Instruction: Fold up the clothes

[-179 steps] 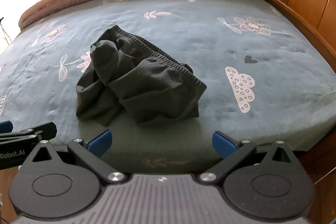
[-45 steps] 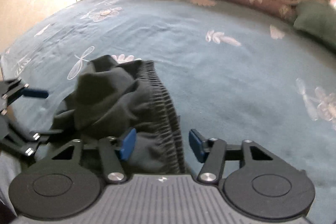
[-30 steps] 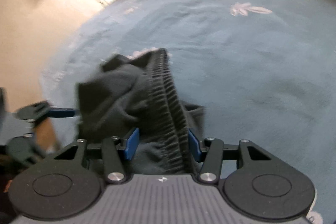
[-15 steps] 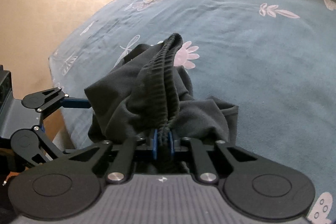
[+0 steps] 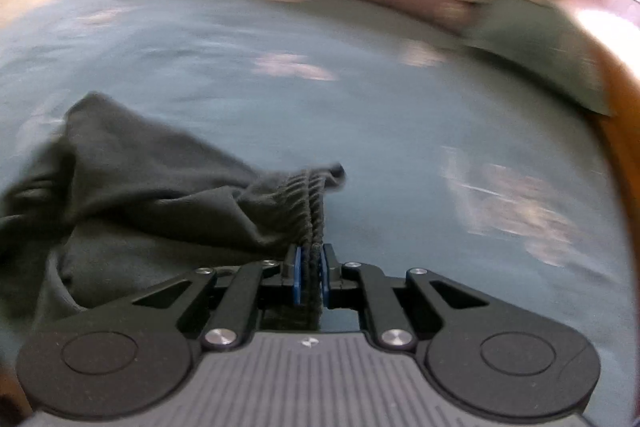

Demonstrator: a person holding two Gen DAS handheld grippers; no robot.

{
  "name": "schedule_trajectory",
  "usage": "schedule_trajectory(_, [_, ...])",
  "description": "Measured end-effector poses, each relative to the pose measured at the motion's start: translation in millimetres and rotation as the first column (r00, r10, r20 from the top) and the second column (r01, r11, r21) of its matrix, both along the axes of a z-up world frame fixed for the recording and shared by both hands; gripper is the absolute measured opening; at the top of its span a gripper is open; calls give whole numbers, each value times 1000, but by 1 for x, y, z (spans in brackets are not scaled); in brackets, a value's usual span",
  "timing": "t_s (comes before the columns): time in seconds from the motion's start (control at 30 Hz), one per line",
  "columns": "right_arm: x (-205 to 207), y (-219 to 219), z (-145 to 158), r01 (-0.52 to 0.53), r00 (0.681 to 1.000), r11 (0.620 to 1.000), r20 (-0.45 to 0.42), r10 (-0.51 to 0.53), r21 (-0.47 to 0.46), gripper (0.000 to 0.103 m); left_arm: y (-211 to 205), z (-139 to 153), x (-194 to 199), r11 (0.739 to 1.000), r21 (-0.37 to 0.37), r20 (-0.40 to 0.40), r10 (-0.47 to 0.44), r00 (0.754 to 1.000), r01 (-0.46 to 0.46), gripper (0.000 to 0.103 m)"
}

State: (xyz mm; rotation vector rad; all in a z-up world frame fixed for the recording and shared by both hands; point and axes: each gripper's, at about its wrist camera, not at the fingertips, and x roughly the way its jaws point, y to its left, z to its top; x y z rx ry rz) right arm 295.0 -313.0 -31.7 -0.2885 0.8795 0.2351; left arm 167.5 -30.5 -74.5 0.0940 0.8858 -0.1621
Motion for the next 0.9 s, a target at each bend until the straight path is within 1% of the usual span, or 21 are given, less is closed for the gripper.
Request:
schedule_trajectory(0.13, [13,-50,0,137,990,991,-17,-137,10,13,-1,1,1,1000,3,4,-4,1000,4,103])
schedule_trajectory(0.27, [16,-86,-7,243,969,970,-33,-244,-25,13,0,1,3,1000,8,0,-4,1000,4,103])
schedule_trajectory(0.3, [16,-93,-10,262,964,965,-44,-263,-27,13,1,1,4,1000,6,-1,-5,1000,5,103])
schedule_trajectory(0.37, [15,-103,-16,277,958,961,-73,-277,-2,14,1,0,5,1000,2,-3,-6,1000,6,103])
schedule_trajectory(0.43, [9,-105,-19,286,956,958,-74,-285,5,19,2,0,7,1000,-2,-5,-7,1000,7,103])
schedule_trajectory(0.5, [3,-103,-14,277,960,961,-53,-275,23,25,3,1,8,1000,4,0,-7,1000,7,103])
schedule_trajectory(0.6, [-8,-97,-3,258,966,964,-20,-257,70,39,6,3,10,1000,12,12,-8,1000,8,103])
schedule_trajectory(0.63, [-12,-93,2,249,969,963,-15,-249,102,48,8,4,11,1000,9,17,-8,1000,8,103])
schedule_trajectory(0.67, [-15,-88,5,235,972,962,-14,-236,137,54,9,6,13,1000,7,23,-9,1000,9,103])
schedule_trajectory(0.77, [-27,-64,10,154,988,965,-23,-152,215,57,19,11,18,1000,-6,43,16,999,-16,103])
schedule_trajectory(0.87, [-41,-29,6,62,998,970,-29,-56,237,65,35,13,26,997,-42,49,72,996,-70,103])
schedule_trajectory(0.9, [-45,-17,3,31,999,968,-35,-23,248,66,41,13,29,994,-56,46,95,994,-93,103])
